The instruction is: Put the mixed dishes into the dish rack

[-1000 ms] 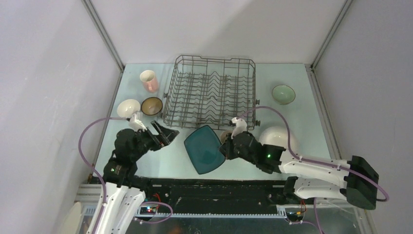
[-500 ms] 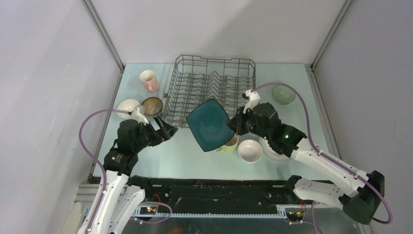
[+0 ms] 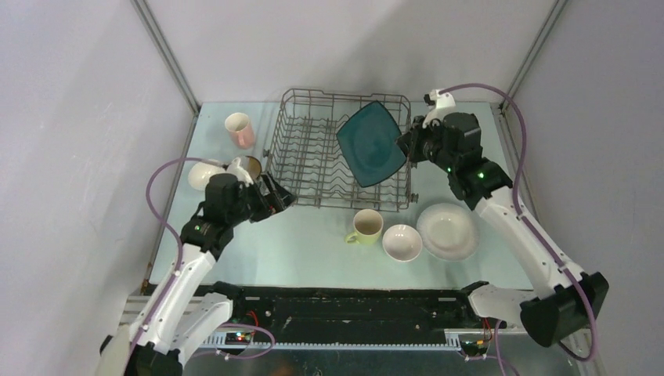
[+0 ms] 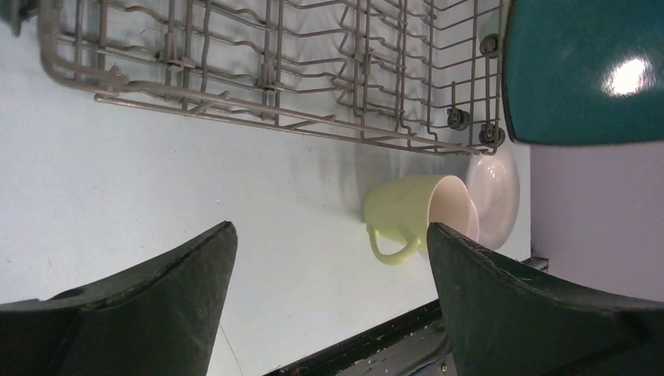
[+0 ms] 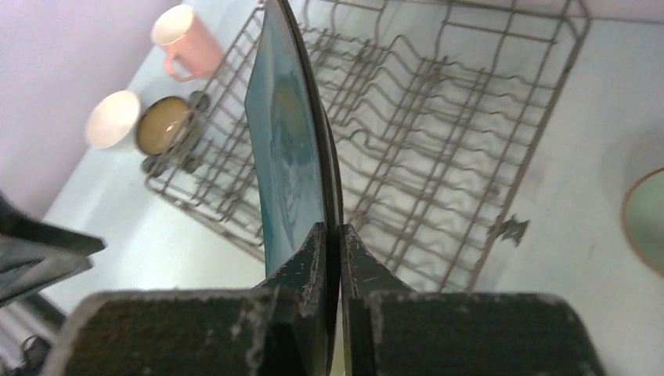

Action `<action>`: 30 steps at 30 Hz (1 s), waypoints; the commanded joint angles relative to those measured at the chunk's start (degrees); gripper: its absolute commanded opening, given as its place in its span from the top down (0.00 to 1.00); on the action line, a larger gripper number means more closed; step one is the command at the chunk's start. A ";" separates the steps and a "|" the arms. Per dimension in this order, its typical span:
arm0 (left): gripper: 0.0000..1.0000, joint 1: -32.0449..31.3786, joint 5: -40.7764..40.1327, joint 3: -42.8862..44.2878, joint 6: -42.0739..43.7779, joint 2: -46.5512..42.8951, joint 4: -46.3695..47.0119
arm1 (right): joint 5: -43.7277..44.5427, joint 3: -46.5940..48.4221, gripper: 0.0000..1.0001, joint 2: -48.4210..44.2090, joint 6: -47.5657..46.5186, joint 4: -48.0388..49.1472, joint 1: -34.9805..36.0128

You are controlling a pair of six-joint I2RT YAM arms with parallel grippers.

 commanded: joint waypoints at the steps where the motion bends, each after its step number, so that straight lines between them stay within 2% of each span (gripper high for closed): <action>1: 0.03 -5.45 -7.85 7.51 3.46 3.66 -0.48 | 1.10 9.14 1.00 2.91 -6.58 8.32 -1.56; 7: 0.00 -16.11 -15.43 14.52 13.46 9.74 1.24 | 3.58 10.10 1.00 3.84 -8.57 11.34 -2.94; 9: 0.00 -17.86 -15.49 17.19 18.80 12.98 0.60 | 3.71 10.05 1.00 3.86 -9.01 11.86 -3.52; 14: 0.00 -19.45 -9.88 19.88 24.96 17.16 2.88 | 3.37 10.23 1.00 5.02 -9.89 14.24 -5.46; 18: 0.00 -22.09 -16.16 20.49 31.38 18.06 5.34 | 3.93 12.82 1.00 8.63 -12.90 15.89 -6.10; 20: 0.00 -22.50 -18.96 20.76 34.22 18.05 6.42 | 2.25 15.46 1.00 11.51 -15.39 15.98 -6.08; 24: 0.00 -22.56 -20.05 20.80 37.64 18.75 7.68 | -8.72 20.62 1.00 18.81 -24.88 16.00 -6.07; 26: 0.00 -22.56 -20.73 20.37 37.16 19.51 8.68 | -12.33 23.36 1.00 22.71 -27.83 17.44 -6.37; 30: 0.00 -22.55 -19.74 19.31 35.45 21.24 11.60 | -21.37 34.35 1.00 32.57 -33.86 12.01 -7.07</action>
